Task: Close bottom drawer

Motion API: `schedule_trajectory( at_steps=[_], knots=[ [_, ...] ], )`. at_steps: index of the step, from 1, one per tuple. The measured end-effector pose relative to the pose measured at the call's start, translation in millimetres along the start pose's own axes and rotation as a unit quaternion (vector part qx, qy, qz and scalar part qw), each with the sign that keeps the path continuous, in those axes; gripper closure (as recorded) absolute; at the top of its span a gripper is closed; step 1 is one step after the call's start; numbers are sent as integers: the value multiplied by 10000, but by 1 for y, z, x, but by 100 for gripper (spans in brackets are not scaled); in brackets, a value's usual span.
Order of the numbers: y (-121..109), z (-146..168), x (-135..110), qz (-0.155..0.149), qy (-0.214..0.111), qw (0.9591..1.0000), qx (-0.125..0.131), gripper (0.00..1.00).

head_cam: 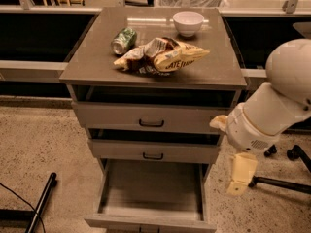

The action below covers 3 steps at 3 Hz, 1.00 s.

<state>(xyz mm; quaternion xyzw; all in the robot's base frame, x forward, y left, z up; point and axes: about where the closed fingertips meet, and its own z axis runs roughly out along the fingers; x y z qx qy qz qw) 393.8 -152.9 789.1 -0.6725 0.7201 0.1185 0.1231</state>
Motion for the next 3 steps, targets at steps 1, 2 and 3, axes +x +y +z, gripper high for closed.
schedule_trajectory(
  at_steps=[1,2,3],
  knots=[
    [-8,12,-8,-138,-149,9996,-197,0],
    [-9,84,8,224,-522,9963,-644,0],
    [11,197,23,413,-607,9936,-857,0]
  ],
)
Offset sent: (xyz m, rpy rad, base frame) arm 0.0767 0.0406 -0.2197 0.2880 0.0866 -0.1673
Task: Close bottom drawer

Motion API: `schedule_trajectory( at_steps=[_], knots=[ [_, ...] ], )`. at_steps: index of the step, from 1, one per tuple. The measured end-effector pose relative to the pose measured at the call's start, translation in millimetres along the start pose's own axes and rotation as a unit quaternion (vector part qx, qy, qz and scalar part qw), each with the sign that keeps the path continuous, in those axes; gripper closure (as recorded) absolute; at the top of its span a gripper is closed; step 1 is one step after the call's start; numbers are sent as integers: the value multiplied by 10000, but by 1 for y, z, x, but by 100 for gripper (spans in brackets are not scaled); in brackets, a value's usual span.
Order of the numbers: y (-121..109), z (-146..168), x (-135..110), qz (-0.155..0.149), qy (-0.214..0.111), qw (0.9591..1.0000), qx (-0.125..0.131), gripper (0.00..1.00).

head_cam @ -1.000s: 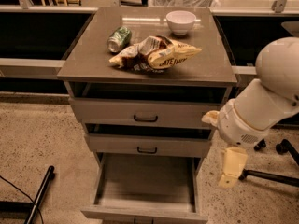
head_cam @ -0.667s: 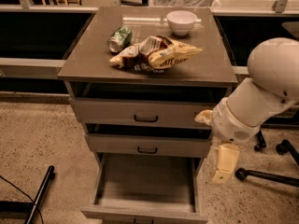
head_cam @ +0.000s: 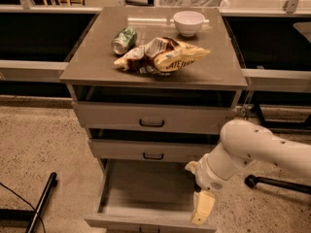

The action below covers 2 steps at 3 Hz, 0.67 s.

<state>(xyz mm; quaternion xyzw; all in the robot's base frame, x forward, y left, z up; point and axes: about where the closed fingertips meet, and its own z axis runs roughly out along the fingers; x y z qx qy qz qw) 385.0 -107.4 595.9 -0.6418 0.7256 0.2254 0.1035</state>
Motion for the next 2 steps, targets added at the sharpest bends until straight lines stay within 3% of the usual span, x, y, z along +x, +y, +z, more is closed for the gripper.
schedule_trajectory(
  at_steps=[1,2],
  knots=[
    [-12,-4,-4,5,-85,9997,241,0],
    [-21,11,-2,-69,-111,9999,-1,0]
  ],
)
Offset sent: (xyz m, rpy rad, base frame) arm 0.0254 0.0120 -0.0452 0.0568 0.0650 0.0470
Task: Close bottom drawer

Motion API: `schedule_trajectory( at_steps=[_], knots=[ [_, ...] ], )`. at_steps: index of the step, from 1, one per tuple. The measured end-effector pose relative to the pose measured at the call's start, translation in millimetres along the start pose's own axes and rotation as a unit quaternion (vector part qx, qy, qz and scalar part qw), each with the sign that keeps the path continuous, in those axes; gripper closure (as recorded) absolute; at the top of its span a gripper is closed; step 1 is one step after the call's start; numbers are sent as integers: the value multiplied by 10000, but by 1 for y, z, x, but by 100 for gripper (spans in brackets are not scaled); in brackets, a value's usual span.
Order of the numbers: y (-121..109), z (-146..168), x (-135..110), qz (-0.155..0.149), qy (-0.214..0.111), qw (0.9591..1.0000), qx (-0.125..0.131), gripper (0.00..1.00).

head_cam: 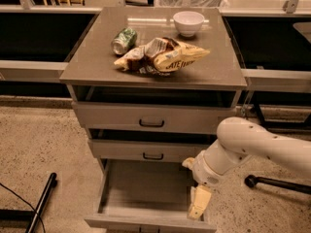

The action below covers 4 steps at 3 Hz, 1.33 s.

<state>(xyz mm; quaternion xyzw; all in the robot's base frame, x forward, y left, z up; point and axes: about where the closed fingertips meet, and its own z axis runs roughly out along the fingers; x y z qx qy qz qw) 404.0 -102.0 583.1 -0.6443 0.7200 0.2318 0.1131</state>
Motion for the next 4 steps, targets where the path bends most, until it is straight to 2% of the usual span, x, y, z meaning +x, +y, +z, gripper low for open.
schedule_trajectory(
  at_steps=[1,2,3,4],
  knots=[
    [15,46,29,179,27,9997,-189,0],
    [27,124,70,259,-263,9992,145,0],
    [12,122,64,249,-341,9984,384,0],
    [0,139,73,364,-311,9987,191,0]
  ],
)
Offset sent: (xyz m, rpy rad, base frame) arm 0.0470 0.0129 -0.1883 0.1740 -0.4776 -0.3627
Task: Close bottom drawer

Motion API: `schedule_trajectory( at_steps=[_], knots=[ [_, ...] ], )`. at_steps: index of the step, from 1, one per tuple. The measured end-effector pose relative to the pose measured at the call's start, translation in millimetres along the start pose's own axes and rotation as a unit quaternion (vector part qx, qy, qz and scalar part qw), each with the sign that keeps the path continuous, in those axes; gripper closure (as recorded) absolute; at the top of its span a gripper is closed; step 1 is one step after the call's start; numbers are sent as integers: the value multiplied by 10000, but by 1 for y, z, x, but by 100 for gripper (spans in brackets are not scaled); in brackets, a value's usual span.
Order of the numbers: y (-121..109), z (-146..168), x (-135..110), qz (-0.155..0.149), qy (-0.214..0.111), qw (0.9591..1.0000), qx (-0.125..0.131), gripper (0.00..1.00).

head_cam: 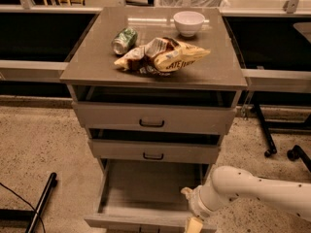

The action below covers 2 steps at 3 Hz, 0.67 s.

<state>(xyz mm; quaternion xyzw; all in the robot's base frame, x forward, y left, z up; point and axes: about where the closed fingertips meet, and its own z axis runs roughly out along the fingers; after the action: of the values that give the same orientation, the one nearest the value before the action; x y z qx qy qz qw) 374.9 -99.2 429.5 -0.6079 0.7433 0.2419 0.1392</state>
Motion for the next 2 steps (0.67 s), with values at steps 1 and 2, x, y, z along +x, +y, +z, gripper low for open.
schedule_trajectory(
  at_steps=[1,2],
  knots=[
    [25,75,42,298,229,9982,-462,0],
    [27,152,85,353,155,9992,-125,0]
  ],
)
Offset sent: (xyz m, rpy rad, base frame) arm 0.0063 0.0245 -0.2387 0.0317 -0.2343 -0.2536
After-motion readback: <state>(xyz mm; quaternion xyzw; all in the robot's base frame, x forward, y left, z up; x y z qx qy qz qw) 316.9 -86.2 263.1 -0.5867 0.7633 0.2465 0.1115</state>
